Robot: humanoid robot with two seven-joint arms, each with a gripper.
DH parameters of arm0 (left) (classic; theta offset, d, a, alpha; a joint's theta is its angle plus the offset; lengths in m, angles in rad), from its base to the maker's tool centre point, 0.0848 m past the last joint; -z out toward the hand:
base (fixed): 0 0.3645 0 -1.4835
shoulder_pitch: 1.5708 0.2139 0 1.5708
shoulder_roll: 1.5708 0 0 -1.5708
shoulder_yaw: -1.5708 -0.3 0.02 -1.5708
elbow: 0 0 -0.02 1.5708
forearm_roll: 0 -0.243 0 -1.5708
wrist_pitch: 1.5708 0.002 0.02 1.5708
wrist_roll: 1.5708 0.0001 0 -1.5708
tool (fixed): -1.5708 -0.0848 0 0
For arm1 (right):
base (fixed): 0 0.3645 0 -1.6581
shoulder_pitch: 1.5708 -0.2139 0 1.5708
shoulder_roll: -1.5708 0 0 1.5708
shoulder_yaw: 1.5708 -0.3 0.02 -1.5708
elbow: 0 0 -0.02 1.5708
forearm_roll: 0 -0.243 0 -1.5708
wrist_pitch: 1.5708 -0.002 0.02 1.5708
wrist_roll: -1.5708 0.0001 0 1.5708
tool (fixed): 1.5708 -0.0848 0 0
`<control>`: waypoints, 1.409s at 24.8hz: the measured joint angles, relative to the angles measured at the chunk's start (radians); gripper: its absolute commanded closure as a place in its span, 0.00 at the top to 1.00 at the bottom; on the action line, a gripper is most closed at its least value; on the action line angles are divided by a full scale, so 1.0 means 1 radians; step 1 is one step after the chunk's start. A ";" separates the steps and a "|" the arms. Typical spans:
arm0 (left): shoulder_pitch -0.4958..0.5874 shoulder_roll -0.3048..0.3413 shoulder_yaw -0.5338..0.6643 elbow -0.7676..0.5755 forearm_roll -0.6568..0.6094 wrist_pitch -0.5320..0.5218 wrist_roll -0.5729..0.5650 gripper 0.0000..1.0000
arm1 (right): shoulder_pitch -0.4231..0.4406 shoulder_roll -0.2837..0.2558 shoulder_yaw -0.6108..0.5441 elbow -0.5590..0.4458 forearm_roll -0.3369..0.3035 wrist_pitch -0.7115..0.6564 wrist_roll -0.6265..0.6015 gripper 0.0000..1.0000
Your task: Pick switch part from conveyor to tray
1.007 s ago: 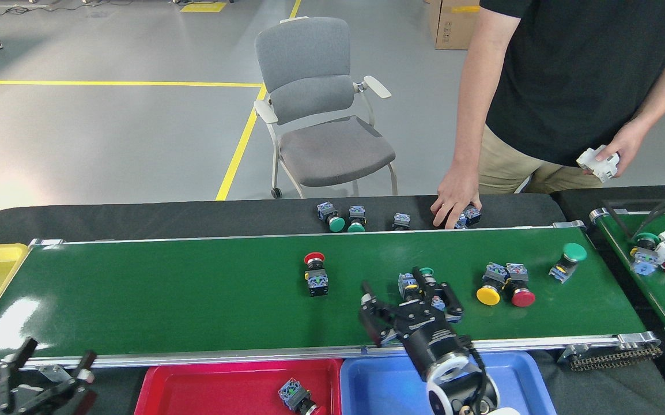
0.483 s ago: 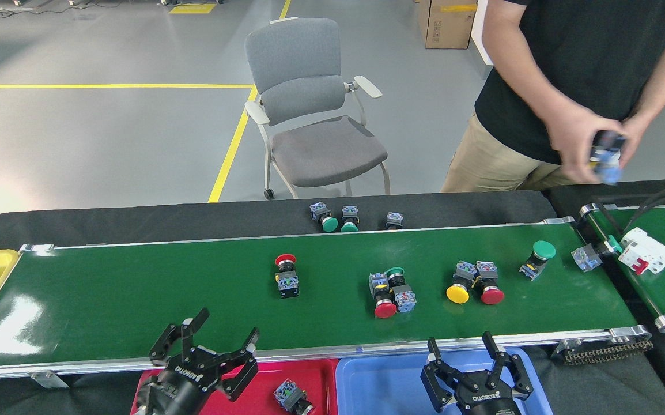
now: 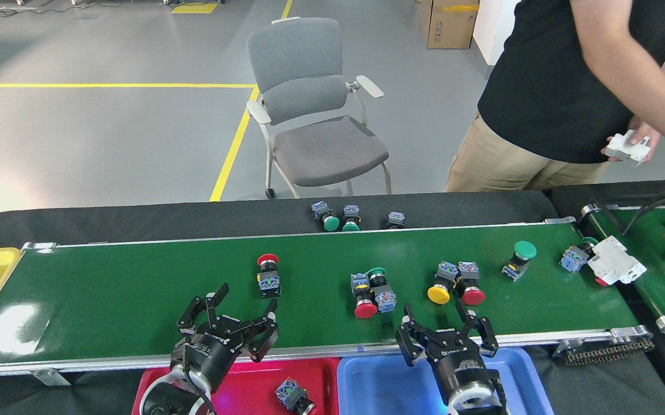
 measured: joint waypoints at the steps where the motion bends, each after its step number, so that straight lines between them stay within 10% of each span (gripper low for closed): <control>1: -0.010 0.000 0.000 0.014 0.000 0.002 0.000 1.00 | -0.026 0.009 0.000 0.037 0.000 0.004 0.001 1.00; 5: -0.053 0.000 0.001 0.077 0.000 0.018 -0.002 1.00 | -0.138 0.053 0.010 0.189 0.000 0.018 0.002 0.95; 10: -0.122 0.000 -0.001 0.197 0.000 0.084 0.000 0.94 | -0.186 0.046 0.060 0.248 -0.004 0.025 0.011 0.27; 12: -0.154 0.001 -0.001 0.248 0.000 0.121 0.004 0.71 | -0.187 0.021 0.077 0.248 -0.009 0.003 0.014 0.03; 15: -0.171 0.006 0.000 0.289 0.006 0.139 0.029 0.16 | -0.187 0.012 0.080 0.244 -0.012 -0.040 0.015 0.02; 19: -0.156 0.031 0.001 0.300 0.019 0.109 0.134 0.00 | -0.179 0.010 0.079 0.198 -0.028 -0.071 0.018 0.02; 28: 0.132 0.190 0.052 -0.111 0.066 -0.280 0.148 0.08 | 0.082 -0.055 0.080 -0.189 -0.058 -0.272 0.024 0.05; 29: 0.181 0.196 0.076 -0.160 0.090 -0.339 0.135 0.19 | 0.123 -0.059 0.081 -0.228 -0.058 -0.318 0.024 0.05; 32: 0.301 0.200 0.154 -0.290 0.140 -0.434 0.101 1.00 | 0.202 -0.061 0.084 -0.310 -0.055 -0.463 0.024 0.11; 34: 0.355 0.196 0.187 -0.329 0.149 -0.452 0.090 1.00 | 0.220 -0.061 0.096 -0.324 -0.053 -0.536 0.025 0.25; 35: 0.375 0.195 0.192 -0.333 0.158 -0.459 0.086 1.00 | 0.221 -0.061 0.119 -0.324 -0.052 -0.564 0.026 0.50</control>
